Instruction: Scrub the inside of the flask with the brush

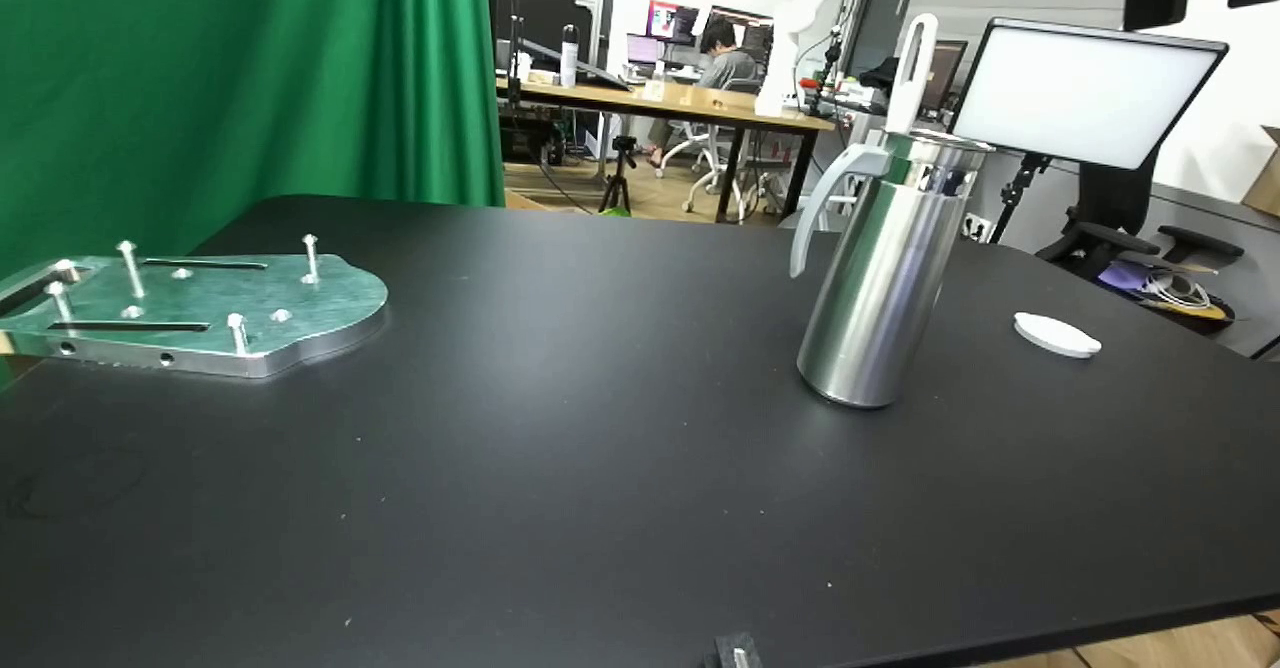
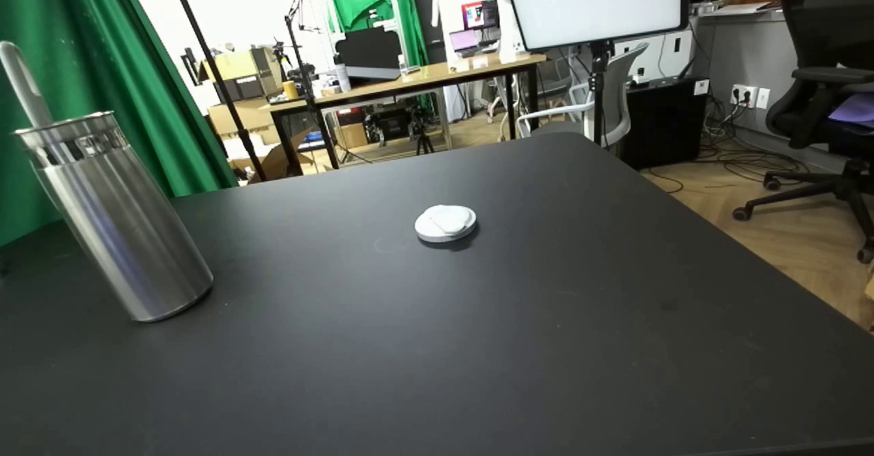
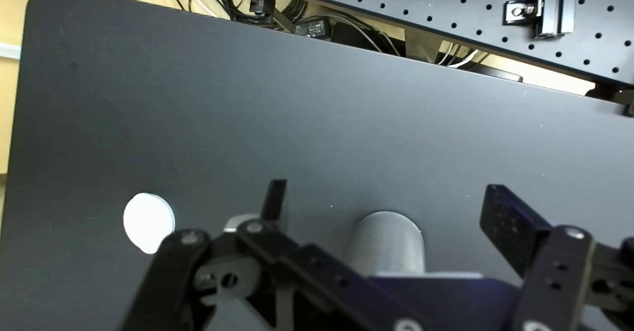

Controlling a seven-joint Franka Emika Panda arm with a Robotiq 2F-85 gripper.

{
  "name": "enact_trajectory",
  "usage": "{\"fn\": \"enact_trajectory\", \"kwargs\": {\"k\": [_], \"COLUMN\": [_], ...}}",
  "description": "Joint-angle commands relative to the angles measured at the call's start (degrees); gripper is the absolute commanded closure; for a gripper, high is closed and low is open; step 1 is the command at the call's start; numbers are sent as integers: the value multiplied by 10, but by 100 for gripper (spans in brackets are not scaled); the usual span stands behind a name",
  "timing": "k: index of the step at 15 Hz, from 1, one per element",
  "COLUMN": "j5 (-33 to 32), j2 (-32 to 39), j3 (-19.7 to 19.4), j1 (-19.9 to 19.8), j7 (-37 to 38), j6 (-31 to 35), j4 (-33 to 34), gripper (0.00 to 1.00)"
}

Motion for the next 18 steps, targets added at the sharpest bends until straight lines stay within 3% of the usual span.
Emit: {"fn": "enact_trajectory", "kwargs": {"k": [1,16,18], "j5": [-7,-7,-20], "j2": [2,2,4], "j3": [-15,-15,-15], "j1": [17,17,10], "j7": [8,8,18], "j6": [-2,-2,21], "j4": [1,1,4], "gripper": [0,0,0]}}
